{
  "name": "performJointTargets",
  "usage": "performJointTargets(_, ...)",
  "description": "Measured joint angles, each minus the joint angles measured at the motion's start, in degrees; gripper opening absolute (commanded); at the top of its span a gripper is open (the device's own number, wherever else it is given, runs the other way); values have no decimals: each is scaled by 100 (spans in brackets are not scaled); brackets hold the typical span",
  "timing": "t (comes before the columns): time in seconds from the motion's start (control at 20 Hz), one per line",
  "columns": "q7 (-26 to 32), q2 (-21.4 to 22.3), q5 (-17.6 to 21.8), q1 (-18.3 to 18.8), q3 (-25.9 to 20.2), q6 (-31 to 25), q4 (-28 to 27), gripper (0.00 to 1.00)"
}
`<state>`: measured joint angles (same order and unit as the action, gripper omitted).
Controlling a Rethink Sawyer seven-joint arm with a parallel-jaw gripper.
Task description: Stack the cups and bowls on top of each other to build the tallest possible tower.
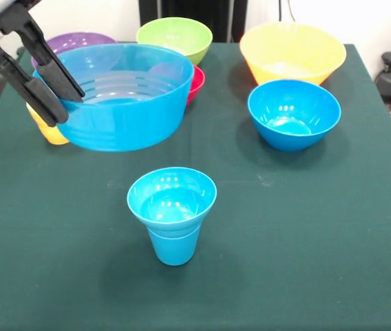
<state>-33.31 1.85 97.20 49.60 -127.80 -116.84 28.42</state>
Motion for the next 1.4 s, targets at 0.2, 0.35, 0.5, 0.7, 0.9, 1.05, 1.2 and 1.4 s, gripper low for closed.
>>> performJointTargets(0.2, -131, 47, -461, 2, 433, 4, 44, 0)
performJointTargets(0.35, -272, 101, -759, 1, 752, 4, 86, 0)
performJointTargets(0.5, -343, 126, -912, -6, 920, 4, 92, 0)
performJointTargets(0.7, -443, 174, -1110, -31, 1212, 5, 93, 0)
performJointTargets(0.9, -498, 245, -1305, -71, 1529, 4, 95, 0)
performJointTargets(1.05, -562, 310, -1435, -137, 1826, 5, 93, 0)
performJointTargets(1.2, -647, 380, -1441, -249, 2036, 5, 32, 0)
performJointTargets(1.4, -672, 425, -1441, -403, 2195, 5, -59, 0)
